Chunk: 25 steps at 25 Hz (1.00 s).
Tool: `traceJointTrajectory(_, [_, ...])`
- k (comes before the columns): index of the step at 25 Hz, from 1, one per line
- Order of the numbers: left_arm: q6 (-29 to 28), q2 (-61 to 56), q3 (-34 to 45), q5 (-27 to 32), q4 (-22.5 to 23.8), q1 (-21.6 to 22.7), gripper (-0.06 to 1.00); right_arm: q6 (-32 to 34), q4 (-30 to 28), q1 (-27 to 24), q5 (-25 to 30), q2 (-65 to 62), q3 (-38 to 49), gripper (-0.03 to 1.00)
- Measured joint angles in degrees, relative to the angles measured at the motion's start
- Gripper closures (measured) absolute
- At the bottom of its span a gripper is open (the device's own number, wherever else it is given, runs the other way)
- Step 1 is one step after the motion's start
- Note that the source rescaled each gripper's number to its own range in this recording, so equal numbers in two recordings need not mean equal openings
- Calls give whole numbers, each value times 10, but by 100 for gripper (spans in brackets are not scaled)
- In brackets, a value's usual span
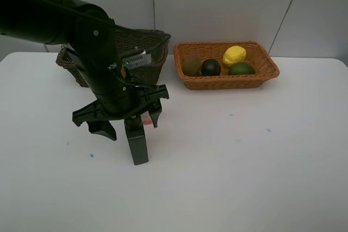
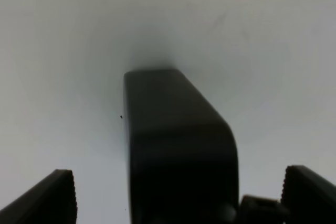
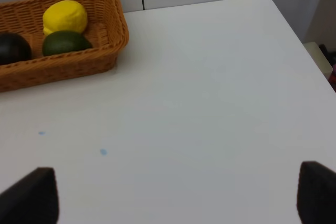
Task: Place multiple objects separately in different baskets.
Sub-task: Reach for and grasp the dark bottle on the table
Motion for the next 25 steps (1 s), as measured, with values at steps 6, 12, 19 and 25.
traceJointTrajectory(6, [5,24,0,-5,-7,0,-6,0,0,0,0,0,0,-3])
traceJointTrajectory(12, [22,39,-1,-16,-20,0,-6,0,0,0,0,0,0,-3])
traceJointTrajectory(19, [30,40,-1,-17,-21,1,-2,0,0,0,0,0,0,-3])
traceJointTrajectory(25, [32,40,-3,-12,-24,1,50,0,0,0,0,0,0,-3])
